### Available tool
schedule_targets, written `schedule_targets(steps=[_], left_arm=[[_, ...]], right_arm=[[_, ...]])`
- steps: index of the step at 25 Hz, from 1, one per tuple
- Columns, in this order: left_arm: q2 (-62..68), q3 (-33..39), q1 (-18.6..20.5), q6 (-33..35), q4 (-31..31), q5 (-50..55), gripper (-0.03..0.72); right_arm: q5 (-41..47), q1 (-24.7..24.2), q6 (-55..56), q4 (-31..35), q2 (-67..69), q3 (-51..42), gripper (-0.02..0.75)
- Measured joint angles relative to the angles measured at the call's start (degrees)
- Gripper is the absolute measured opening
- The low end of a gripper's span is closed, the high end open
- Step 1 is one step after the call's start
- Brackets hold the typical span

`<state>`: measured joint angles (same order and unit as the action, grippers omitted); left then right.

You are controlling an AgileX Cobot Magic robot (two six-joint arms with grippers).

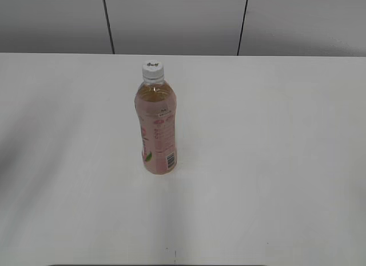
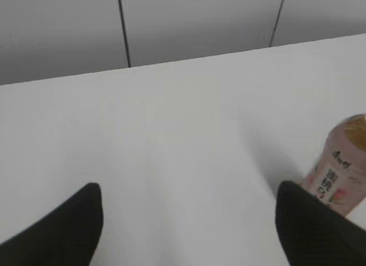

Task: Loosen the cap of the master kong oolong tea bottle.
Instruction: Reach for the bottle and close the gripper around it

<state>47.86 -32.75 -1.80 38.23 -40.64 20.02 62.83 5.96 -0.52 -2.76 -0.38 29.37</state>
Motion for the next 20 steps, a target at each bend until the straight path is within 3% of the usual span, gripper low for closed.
schedule_targets(steps=[4,7,9,12,20], left_arm=[[-0.06,1.88,-4.11,-20.34,17.81,-6.65,0.557],[-0.06,5.59,-11.08,-39.0,34.5,-15.74,0.557],[0.28,8.91,-15.76,-46.47,44.43,-22.96,0.557],[2.39,13.45,-19.83,-50.16,50.55,-33.57,0.557],[16.26,19.16,-20.17,-51.27,54.62,-57.74,0.605]], right_arm=[[0.0,0.0,0.0,0.0,0.0,0.0,0.458],[0.0,0.0,0.0,0.0,0.0,0.0,0.458],[0.0,0.0,0.0,0.0,0.0,0.0,0.458],[0.0,0.0,0.0,0.0,0.0,0.0,0.458],[0.0,0.0,0.0,0.0,0.0,0.0,0.458]])
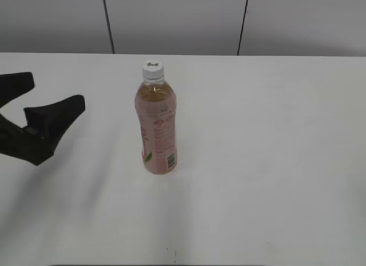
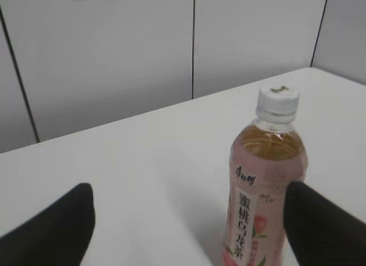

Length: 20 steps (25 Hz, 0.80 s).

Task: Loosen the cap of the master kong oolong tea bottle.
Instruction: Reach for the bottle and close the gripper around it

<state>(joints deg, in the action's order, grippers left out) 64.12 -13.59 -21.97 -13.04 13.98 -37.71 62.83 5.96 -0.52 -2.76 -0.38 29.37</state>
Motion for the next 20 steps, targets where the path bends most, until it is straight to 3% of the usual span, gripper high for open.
schedule_targets(steps=[5,13,20], left_arm=[[10.09,0.0,0.0,-0.06,0.71,-9.49,0.608],[28.0,-0.05,0.0,-0.17,9.07,-27.94,0.598],[40.17,-2.54,0.0,-0.23,12.77,-30.74,0.596]], right_arm=[[0.0,0.0,0.0,0.0,0.0,0.0,0.458],[0.0,0.0,0.0,0.0,0.0,0.0,0.458],[0.0,0.0,0.0,0.0,0.0,0.0,0.458]])
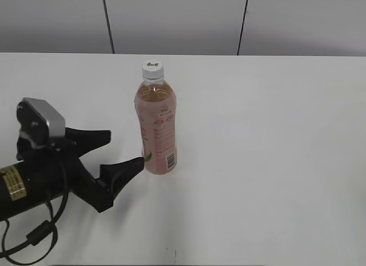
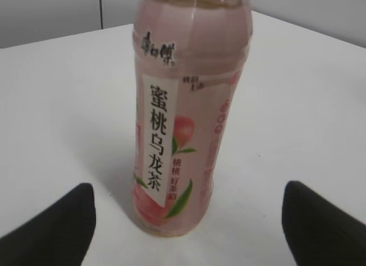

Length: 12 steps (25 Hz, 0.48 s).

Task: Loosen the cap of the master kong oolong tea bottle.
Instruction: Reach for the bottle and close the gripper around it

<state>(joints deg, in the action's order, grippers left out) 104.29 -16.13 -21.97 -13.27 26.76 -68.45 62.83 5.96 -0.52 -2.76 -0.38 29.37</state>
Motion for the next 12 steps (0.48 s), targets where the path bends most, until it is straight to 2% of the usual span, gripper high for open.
schedule_targets(steps=[12], left_arm=[[3.58,-10.87,-0.06,0.0,4.87,-0.4,0.596]], right_arm=[[0.0,0.0,0.0,0.0,0.0,0.0,0.458]])
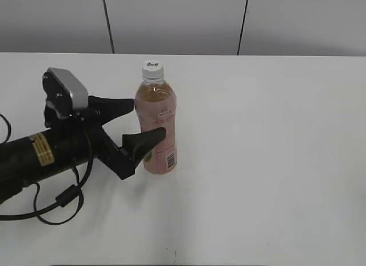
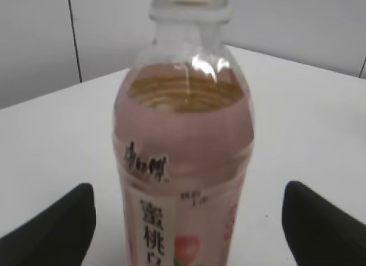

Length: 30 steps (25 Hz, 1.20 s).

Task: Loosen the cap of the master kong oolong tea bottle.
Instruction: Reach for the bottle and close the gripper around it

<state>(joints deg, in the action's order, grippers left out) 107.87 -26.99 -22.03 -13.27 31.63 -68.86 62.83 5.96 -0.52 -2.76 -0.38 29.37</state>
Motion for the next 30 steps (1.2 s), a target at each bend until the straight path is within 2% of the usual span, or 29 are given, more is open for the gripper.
schedule_targets(steps=[7,30], left_arm=[[1.71,-4.17,0.0,-0.12,1.48,0.39,0.596],[9.8,-9.21,-0.11,-0.64,2.74,-0.12,0.588]], right_arm=[[0.0,0.0,0.0,0.0,0.0,0.0,0.458],[0.0,0.0,0.0,0.0,0.0,0.0,0.458]])
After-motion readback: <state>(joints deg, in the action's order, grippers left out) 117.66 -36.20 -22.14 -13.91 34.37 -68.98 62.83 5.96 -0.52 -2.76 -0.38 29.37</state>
